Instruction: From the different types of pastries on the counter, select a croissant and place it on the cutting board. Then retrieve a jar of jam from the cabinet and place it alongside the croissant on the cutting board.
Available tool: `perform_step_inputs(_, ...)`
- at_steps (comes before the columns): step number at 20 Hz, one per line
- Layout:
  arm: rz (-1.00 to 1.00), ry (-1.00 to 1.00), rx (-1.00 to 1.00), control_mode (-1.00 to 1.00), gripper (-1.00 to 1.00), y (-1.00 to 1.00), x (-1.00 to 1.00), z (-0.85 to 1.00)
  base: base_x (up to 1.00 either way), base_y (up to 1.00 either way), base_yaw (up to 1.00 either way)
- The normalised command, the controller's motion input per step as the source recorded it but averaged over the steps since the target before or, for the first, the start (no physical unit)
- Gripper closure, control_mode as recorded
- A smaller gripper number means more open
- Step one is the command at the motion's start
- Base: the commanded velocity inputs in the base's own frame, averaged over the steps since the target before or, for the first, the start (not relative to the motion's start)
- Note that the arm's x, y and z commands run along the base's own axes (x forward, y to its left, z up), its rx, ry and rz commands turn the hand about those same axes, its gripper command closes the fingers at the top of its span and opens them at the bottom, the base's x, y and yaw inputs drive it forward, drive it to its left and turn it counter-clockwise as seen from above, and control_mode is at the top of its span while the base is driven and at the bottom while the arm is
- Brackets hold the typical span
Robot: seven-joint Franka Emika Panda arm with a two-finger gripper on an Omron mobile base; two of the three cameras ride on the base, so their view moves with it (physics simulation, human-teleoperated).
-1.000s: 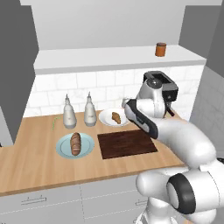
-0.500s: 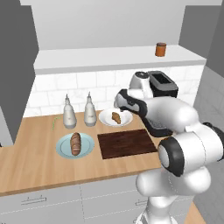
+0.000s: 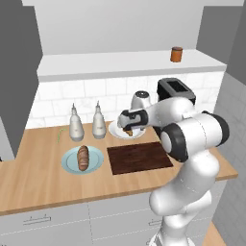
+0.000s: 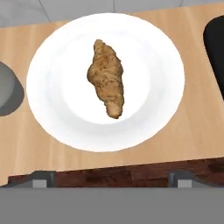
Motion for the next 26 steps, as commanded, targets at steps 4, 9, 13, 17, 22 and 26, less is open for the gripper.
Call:
perform_step_inputs(4, 0.08, 0.02, 0.00, -1.00, -1.00, -0.07, 0.54, -0.02, 0.00, 0.00, 0.00)
perform_step_inputs(9, 0.08, 0.00, 0.00, -1.00, -1.00, 0.00, 0.71, -0.26, 0.00, 0.00, 0.00)
perform_step_inputs(13, 0.09, 0.00, -0.04, -1.00, -1.00, 0.00, 0.67, -0.88, 0.00, 0.00, 0.00)
perform_step_inputs(17, 0.07, 0.02, 0.00, -1.00, -1.00, 0.00, 0.71, -0.62, 0.00, 0.00, 0.00)
perform_step_inputs(22, 0.03, 0.10, -0.02, -1.00, 1.00, 0.15, 0.63, -0.72, 0.00, 0.00, 0.00)
perform_step_inputs(26, 0.02, 0.11, -0.06, -1.00, 1.00, 0.29, 0.55, -0.78, 0.00, 0.00, 0.00)
